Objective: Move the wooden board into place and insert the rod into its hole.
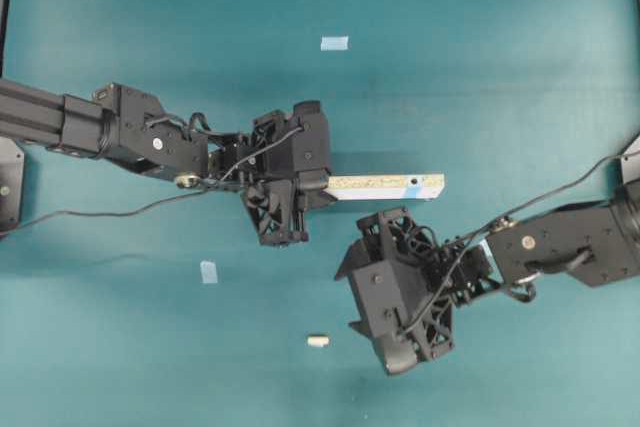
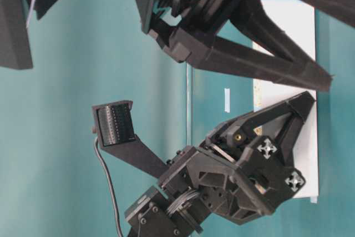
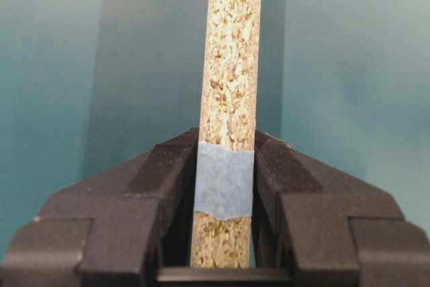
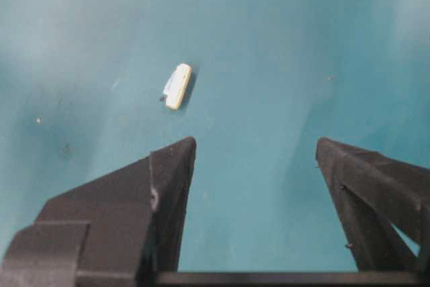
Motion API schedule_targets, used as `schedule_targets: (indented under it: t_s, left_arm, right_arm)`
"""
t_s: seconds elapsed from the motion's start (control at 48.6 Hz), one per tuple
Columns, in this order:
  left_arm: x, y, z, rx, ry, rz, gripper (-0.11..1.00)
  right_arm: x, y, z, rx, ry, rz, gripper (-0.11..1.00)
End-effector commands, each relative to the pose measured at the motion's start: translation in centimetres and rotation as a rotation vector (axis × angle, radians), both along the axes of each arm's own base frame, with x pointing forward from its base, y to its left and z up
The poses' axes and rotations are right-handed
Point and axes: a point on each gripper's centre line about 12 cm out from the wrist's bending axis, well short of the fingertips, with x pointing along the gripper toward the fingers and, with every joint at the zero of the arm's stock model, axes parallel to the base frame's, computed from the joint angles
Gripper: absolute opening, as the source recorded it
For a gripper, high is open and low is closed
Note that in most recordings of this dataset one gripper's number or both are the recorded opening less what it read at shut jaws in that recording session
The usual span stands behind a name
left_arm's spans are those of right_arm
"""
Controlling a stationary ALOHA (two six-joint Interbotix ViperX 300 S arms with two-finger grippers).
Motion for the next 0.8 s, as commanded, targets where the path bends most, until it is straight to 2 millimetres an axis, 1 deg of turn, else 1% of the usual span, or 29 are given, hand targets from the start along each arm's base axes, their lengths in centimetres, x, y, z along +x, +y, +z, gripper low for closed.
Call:
schedule_targets:
  t_s: [0.0,0.617,0.782]
  left_arm:
    - [0.55,0.01,1.24,-0.003,-0.040,0.003,0.22]
    - [0.30,0.35,1.69,0.002,-0.009,0.003,0.22]
    - [0.12,0.33,1.50,0.001,0.017,0.002,0.22]
  right_arm:
    - [0.16,0.18,0.65,0.004,-0.020,0.005,0.79]
    - [0.32,-0.19,0.50,-0.017,-0.026,0.014,0.80]
    - [0.30,-0.22,0.47,-0.030,-0.025,0.023,0.80]
